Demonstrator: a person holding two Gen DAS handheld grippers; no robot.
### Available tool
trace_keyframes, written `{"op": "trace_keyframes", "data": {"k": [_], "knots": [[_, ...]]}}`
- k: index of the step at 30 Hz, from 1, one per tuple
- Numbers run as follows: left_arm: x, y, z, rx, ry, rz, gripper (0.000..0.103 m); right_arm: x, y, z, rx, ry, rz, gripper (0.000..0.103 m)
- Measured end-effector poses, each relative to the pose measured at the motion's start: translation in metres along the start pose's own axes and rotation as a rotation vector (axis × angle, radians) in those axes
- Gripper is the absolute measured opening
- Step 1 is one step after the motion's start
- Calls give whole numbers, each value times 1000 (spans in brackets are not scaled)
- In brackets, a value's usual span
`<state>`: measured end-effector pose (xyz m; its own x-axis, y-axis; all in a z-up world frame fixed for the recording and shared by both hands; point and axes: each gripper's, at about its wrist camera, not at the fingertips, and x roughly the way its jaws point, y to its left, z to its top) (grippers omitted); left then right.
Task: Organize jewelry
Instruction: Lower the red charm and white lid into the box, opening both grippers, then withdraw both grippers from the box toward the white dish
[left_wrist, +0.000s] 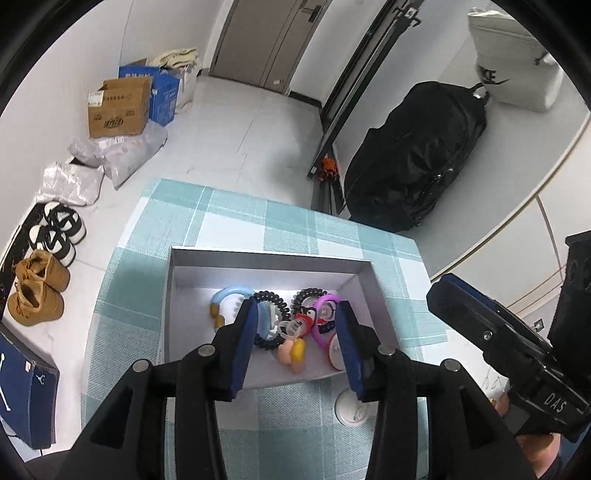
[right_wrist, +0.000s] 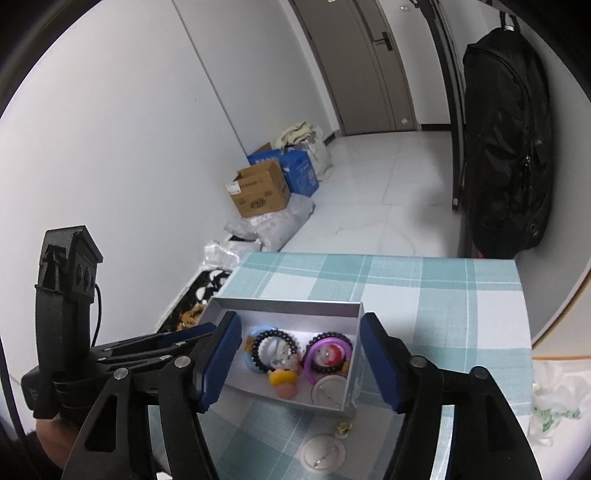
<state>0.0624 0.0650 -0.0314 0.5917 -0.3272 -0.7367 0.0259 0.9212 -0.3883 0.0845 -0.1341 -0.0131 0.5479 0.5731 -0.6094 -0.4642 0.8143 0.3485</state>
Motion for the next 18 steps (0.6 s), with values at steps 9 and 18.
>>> {"op": "trace_keyframes", "data": {"k": [9,18], "knots": [[-15,-17,-22,89,-56,75,54,-18,-8,-16,17,-1,-15,67],[-27,-31,-40,150,-110,142,67,-34,-14,-30,29,9,-30,70]]}}
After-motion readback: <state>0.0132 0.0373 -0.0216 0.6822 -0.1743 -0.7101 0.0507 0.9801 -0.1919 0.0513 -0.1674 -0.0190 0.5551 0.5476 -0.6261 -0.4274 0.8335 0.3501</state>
